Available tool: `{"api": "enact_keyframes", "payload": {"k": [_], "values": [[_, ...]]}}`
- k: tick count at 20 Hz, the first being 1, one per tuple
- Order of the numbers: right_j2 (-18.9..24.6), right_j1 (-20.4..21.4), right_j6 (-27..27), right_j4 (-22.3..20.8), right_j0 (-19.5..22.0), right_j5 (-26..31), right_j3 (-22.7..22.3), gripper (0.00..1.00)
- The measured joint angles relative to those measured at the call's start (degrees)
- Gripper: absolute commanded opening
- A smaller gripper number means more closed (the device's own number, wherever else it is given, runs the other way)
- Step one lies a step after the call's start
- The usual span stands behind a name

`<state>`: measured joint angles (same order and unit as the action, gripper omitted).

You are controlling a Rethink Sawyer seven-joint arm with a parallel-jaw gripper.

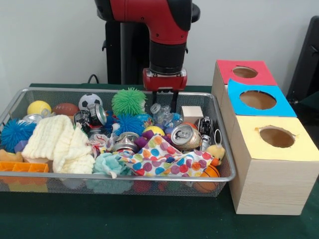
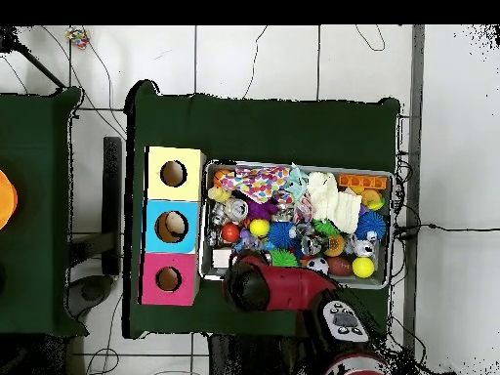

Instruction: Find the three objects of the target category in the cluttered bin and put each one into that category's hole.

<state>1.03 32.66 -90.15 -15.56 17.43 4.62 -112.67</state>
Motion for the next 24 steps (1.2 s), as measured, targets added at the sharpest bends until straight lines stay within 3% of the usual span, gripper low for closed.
{"api": "enact_keyframes", "payload": {"k": [6, 15, 24], "values": [[0.0, 4.4, 0.0, 1.3, -1.5, 1.3, -0.8, 0.00], [0.5, 12.0, 0.0, 5.0, -4.4, 8.2, -0.9, 0.00], [1.7, 13.5, 0.0, 5.7, -4.5, 8.5, -0.9, 0.00]]}}
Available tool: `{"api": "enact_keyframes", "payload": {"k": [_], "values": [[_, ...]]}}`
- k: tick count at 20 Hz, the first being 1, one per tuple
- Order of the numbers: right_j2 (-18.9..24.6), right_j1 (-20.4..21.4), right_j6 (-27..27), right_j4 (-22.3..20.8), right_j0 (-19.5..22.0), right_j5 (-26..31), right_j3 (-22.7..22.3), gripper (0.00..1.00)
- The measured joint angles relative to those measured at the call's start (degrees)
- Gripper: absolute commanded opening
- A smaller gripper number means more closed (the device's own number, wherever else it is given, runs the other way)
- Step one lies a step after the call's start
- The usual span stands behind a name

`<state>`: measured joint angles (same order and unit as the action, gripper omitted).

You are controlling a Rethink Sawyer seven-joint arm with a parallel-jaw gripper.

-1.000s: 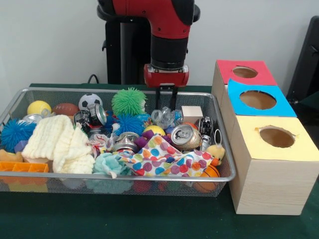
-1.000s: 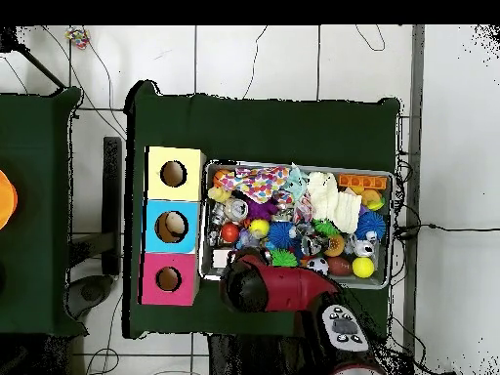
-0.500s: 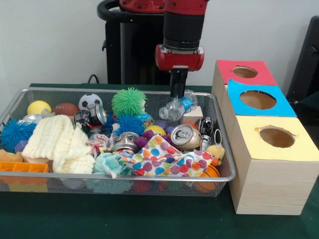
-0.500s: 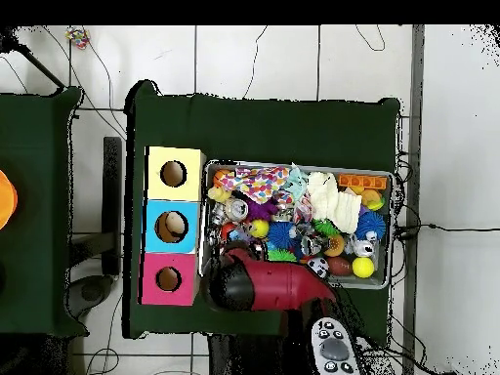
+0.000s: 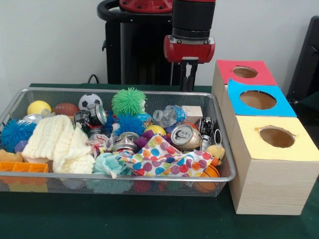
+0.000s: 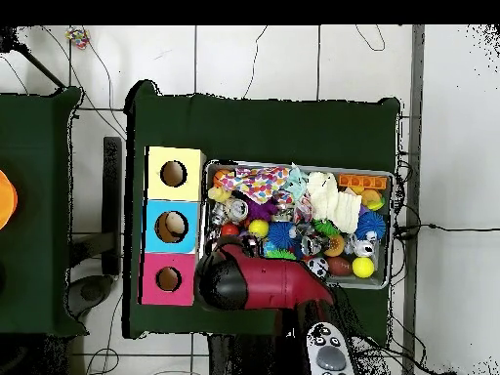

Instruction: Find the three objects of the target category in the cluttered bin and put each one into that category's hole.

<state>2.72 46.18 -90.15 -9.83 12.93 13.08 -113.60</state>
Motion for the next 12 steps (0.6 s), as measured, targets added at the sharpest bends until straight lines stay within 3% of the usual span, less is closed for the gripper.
{"api": "enact_keyframes", "payload": {"k": [7, 8, 12], "values": [[0.5, -0.3, 0.0, 0.0, 0.5, 0.0, 0.0, 0.00], [0.5, -0.6, 0.0, 0.0, 0.5, 0.0, 0.0, 1.00], [0.5, -0.9, 0.0, 0.0, 0.5, 0.0, 0.0, 1.00]]}}
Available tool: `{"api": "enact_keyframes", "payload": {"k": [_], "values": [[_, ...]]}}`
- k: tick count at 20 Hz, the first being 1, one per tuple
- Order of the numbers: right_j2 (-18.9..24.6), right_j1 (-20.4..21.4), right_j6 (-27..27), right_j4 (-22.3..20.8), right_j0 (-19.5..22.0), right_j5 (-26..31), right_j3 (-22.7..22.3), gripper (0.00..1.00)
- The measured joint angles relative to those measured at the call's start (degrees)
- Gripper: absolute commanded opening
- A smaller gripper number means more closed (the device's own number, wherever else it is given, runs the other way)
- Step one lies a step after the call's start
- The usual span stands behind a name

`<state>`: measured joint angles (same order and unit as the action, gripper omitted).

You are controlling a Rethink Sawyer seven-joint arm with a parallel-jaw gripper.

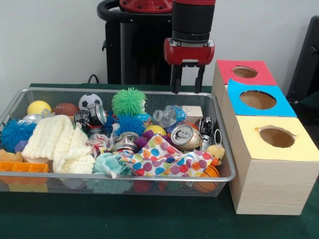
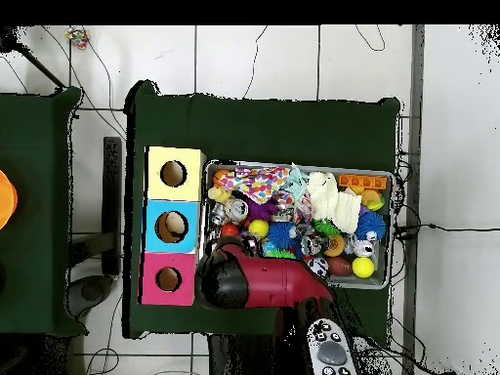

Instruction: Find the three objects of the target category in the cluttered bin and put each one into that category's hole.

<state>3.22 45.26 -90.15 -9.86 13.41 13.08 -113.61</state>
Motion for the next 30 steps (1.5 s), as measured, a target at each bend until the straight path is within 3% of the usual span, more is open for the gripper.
{"api": "enact_keyframes", "payload": {"k": [15, 30], "values": [[-1.0, -2.0, 0.0, 1.4, -0.8, 0.0, 0.0, 1.00], [-6.8, -8.7, -2.1, 11.5, -1.5, -0.8, 0.0, 1.00]]}}
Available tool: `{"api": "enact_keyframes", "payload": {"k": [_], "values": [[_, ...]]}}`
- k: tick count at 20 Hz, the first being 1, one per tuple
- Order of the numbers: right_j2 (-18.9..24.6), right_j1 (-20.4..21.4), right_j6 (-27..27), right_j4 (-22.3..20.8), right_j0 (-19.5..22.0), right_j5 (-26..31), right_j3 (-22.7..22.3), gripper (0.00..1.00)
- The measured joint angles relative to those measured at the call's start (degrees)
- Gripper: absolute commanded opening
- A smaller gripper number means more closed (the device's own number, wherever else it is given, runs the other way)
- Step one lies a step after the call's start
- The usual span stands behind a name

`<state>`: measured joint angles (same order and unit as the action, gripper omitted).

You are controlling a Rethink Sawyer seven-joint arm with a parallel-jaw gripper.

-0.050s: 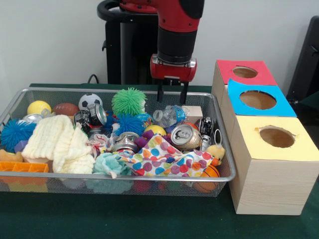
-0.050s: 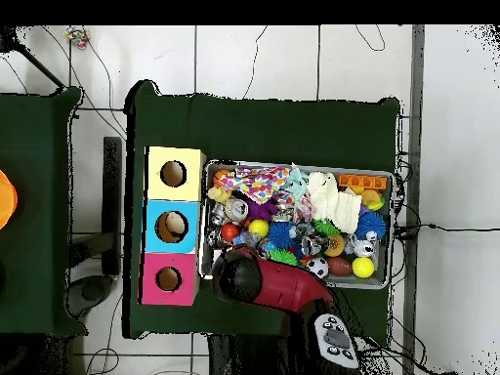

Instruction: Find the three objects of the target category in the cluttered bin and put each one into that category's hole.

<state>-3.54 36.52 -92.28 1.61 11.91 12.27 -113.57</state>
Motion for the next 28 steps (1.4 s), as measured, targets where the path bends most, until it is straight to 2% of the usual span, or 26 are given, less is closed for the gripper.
{"api": "enact_keyframes", "payload": {"k": [6, 18, 28], "values": [[-1.6, -0.7, -2.5, 3.2, -0.4, -0.3, 0.0, 1.00], [-1.6, -0.1, -7.0, 7.7, -1.0, -1.2, -1.3, 1.00], [-1.1, -2.7, -8.7, 8.3, -0.6, -7.6, -1.9, 1.00]]}}
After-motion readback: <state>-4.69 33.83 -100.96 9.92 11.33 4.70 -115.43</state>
